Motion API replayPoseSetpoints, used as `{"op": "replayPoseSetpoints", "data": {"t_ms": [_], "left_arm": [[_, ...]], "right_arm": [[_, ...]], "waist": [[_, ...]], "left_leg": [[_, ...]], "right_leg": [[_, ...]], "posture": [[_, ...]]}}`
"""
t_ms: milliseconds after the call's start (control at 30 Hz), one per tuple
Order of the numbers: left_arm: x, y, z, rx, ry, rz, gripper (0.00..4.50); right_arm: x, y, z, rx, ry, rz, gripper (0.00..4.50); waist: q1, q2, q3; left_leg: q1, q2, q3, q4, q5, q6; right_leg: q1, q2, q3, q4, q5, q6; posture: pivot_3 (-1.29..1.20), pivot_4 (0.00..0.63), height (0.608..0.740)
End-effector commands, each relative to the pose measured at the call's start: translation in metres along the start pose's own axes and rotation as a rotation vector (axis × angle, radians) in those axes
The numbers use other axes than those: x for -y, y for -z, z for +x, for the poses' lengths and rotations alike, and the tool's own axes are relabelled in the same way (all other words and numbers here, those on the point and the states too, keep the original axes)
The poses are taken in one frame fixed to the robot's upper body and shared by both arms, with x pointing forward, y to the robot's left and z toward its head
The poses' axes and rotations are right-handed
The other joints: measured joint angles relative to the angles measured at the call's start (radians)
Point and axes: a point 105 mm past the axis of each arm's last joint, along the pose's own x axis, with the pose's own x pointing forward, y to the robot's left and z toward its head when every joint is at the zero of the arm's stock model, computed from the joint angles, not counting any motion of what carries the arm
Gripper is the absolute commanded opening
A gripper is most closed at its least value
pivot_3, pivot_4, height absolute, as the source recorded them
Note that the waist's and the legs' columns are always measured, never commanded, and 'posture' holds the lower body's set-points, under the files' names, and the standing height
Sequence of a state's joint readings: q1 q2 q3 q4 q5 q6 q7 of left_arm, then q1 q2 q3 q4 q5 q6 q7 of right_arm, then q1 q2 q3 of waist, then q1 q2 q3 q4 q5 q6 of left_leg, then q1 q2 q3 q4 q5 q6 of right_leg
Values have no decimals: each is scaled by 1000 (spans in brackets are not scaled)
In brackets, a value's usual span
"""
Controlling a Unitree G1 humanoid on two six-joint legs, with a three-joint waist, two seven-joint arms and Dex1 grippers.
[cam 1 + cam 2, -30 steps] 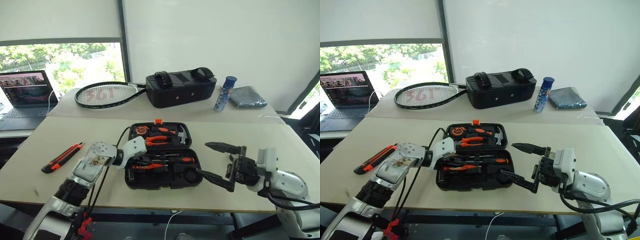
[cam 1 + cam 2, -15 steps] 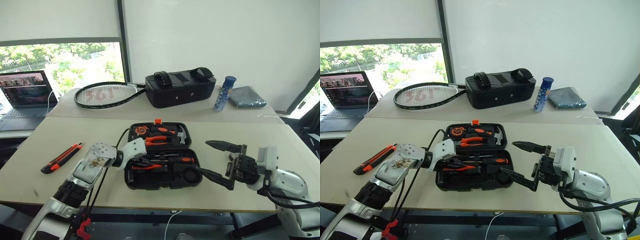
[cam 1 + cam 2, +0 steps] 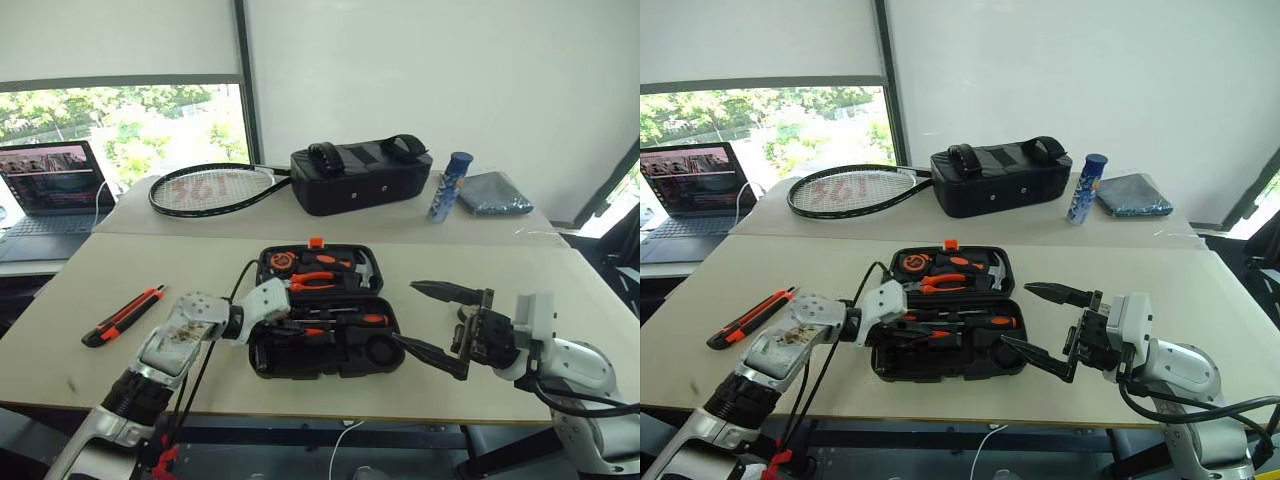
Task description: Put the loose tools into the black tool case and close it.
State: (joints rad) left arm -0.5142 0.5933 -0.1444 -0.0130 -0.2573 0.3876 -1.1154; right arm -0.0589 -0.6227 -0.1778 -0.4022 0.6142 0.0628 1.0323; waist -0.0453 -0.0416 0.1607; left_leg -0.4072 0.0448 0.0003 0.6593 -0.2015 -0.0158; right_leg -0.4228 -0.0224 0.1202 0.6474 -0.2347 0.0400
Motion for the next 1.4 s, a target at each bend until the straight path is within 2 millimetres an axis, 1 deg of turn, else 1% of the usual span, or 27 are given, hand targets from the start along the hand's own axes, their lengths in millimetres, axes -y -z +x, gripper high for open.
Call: {"op": "replayPoseSetpoints", "data": {"t_ms": [33,100,167,200,233,267,333,367,400,467,500,533,633,667,733,800,900,967,1000,1067,1167,1200,1267,1333,1367,1400], "left_arm": [[-14,-27,-44,125,-107,23,29],[-15,-21,-60,120,-143,25,29],[-18,-9,-85,112,-219,-11,29],[-22,-2,-99,99,-284,-10,29],[-22,7,-111,81,-320,-34,530],[-22,13,-121,63,-354,-42,583],[-20,26,-141,51,-434,-62,1361],[-19,32,-150,35,-473,-59,1626],[-17,38,-157,18,-497,-62,2019],[-10,52,-178,14,-552,-86,2569],[-8,61,-195,0,-623,-122,2960],[-5,69,-210,-10,-680,-152,3222],[6,89,-245,-56,-808,-234,4245],[12,98,-256,-77,-850,-267,4423],[27,113,-278,-114,-929,-321,4423],[40,123,-292,-128,-988,-370,4423],[50,128,-301,-133,-1038,-400,4423],[49,127,-302,-124,-1047,-401,4423],[44,123,-301,-109,-1053,-393,4423],[25,110,-298,-45,-1050,-394,4423],[0,96,-288,-35,-1006,-379,4423],[-9,93,-282,-43,-974,-393,4423],[-30,96,-273,-113,-945,-412,4423],[-42,99,-268,-180,-925,-416,4423],[-46,99,-263,-193,-896,-419,4423],[-54,100,-258,-213,-876,-413,4423]], "right_arm": [[3,-10,-7,10,-2,-32,4500],[3,-9,-9,-1,-6,-25,4500],[3,-6,-12,-17,-13,-19,4500],[3,-5,-13,-22,-15,-24,4500],[2,-4,-14,-27,-16,-24,4500],[2,-3,-15,-32,-19,-26,4500],[1,-2,-17,-35,-19,-29,4500],[1,-2,-17,-34,-18,-28,4500],[1,-1,-17,-33,-19,-28,4500],[-2,0,-18,-37,-25,-24,4500],[-4,1,-19,-39,-26,-20,4500],[-5,2,-19,-40,-27,-17,4500],[-9,3,-20,-38,-27,-13,4500],[-10,3,-20,-35,-27,-12,4500],[-11,2,-19,-20,-25,-13,4500],[-13,0,-17,-4,-30,-14,4500],[-14,-3,-15,18,-26,-23,4500],[-14,-3,-14,23,-28,-18,4500],[-14,-3,-14,24,-30,-16,4500],[-13,-5,-13,32,-32,8,4500],[-13,-8,-10,51,-39,16,4500],[-14,-10,-8,59,-40,15,4500],[-16,-11,-4,71,-44,19,4500],[-17,-11,-1,77,-44,21,4500],[-18,-11,1,80,-47,20,4500],[-20,-12,2,84,-51,17,4500]], "waist": [[-3,0,0],[-7,0,0],[-10,0,0],[-11,0,0],[-11,0,0],[-11,0,0],[-11,0,1],[-11,0,1],[-11,0,1],[-10,0,1],[-10,0,1],[-10,0,1],[-10,0,1],[-10,0,1],[-11,0,1],[-13,0,1],[-12,-1,1],[-3,-1,1],[1,-1,1],[7,-2,2],[10,-5,2],[10,-6,1],[9,-6,1],[4,-6,2],[-1,-5,2],[-3,-5,2]], "left_leg": [[0,0,0,0,0,0],[1,0,1,-1,0,0],[2,1,1,-2,0,0],[2,1,1,-3,0,0],[2,1,1,-3,0,0],[2,1,0,-3,0,0],[1,1,1,-3,0,0],[1,1,1,-3,0,0],[1,1,1,-3,0,0],[2,2,2,-3,0,0],[2,2,2,-3,0,0],[2,2,3,-3,0,0],[2,3,3,-4,0,0],[2,3,3,-4,0,0],[3,3,4,-5,0,0],[3,4,6,-8,0,0],[3,5,6,-9,-1,0],[3,5,6,-10,-1,-1],[3,5,6,-11,-1,-2],[3,5,6,-11,-5,-8],[3,5,6,-11,-6,-9],[2,6,5,-11,-6,-9],[3,5,6,-11,-5,-9],[3,5,6,-11,-4,-7],[3,5,6,-12,-1,-1],[3,5,6,-13,-1,-1]], "right_leg": [[0,0,0,0,0,1],[0,0,0,0,1,2],[0,0,0,0,1,2],[0,0,0,0,1,2],[0,0,0,0,0,2],[0,0,-1,0,0,1],[0,0,-1,-1,-2,-3],[0,0,-1,-1,-3,-4],[0,-1,-1,-1,-3,-4],[0,-1,0,-1,-3,-4],[0,-2,0,-1,-3,-4],[-1,-2,0,-1,-3,-4],[-1,-2,-1,-2,-4,-5],[-2,-2,-1,-2,-4,-5],[-2,-2,-1,-2,-4,-6],[-2,-3,-1,-3,-4,-6],[-3,-4,-2,-4,-4,-7],[-3,-5,-4,-5,-5,-7],[-3,-6,-4,-6,-5,-7],[-4,-6,-5,-6,-5,-7],[-6,-7,-8,-6,-5,-8],[-6,-6,-9,-6,-5,-8],[-1,-6,-9,-6,-5,-8],[-2,-6,-9,-5,-5,-8],[-2,-5,-9,-5,-5,-8],[-2,-5,-8,-6,-5,-9]], "posture": [[0,150,740],[0,150,740],[0,150,740],[0,150,740],[0,150,740],[0,150,740],[0,150,740],[0,150,740],[0,150,740],[0,150,740],[0,150,740],[0,150,740],[0,150,740],[0,150,740],[0,150,740],[0,150,740],[0,150,740],[0,150,740],[0,150,740],[0,150,740],[0,150,740],[0,150,740],[0,150,740],[0,150,740],[0,150,740],[0,150,740]]}}
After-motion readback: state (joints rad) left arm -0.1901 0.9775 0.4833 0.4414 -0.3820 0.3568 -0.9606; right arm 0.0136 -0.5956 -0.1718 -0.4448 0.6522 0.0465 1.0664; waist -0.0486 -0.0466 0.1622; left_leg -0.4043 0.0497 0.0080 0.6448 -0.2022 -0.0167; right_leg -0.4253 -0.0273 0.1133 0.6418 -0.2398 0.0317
